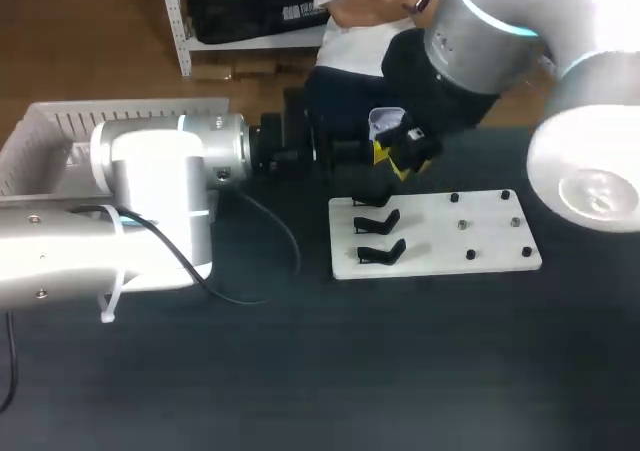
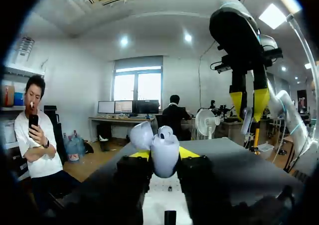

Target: Pick up each earbud case from the left stands, insert the matching earbuds, close the lid, and place the case in the box.

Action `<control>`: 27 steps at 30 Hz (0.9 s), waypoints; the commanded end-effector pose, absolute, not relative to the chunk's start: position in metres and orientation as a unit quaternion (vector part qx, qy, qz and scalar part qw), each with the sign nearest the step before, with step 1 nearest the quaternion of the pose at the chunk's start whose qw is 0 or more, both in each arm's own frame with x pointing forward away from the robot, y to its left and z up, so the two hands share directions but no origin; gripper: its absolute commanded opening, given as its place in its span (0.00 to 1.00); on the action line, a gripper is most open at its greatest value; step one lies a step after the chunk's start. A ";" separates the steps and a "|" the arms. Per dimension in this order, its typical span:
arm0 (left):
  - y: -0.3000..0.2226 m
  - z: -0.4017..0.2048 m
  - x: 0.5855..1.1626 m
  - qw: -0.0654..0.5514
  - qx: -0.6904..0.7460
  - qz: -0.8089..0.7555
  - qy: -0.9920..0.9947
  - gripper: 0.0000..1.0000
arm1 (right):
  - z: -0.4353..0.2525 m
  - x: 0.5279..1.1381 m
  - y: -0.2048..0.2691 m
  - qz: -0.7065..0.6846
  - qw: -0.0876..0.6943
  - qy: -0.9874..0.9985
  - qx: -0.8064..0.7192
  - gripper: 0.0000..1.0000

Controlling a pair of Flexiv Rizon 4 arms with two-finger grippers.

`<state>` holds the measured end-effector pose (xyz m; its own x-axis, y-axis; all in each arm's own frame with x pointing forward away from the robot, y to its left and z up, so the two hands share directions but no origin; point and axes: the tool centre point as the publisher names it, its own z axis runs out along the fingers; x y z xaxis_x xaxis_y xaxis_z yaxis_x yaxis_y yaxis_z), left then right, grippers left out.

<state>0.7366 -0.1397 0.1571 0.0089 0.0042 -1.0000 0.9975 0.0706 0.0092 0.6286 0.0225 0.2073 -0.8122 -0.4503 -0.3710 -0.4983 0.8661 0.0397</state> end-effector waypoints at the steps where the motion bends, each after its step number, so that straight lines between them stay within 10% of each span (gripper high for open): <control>1: -0.140 0.156 0.734 0.524 0.483 -0.477 0.515 0.00 | 0.214 0.650 0.037 0.070 0.171 0.954 -0.235 0.00; 27: -0.140 0.156 0.734 0.524 0.483 -0.477 0.515 0.00 | 0.222 0.713 0.049 0.046 0.141 0.971 -0.185 0.00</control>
<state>0.7366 -0.1397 0.1571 0.0089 0.0041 -1.0000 0.9975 0.0706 0.0092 0.7103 0.0479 0.2204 -0.8879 -0.3441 -0.3053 -0.3722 0.9274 0.0373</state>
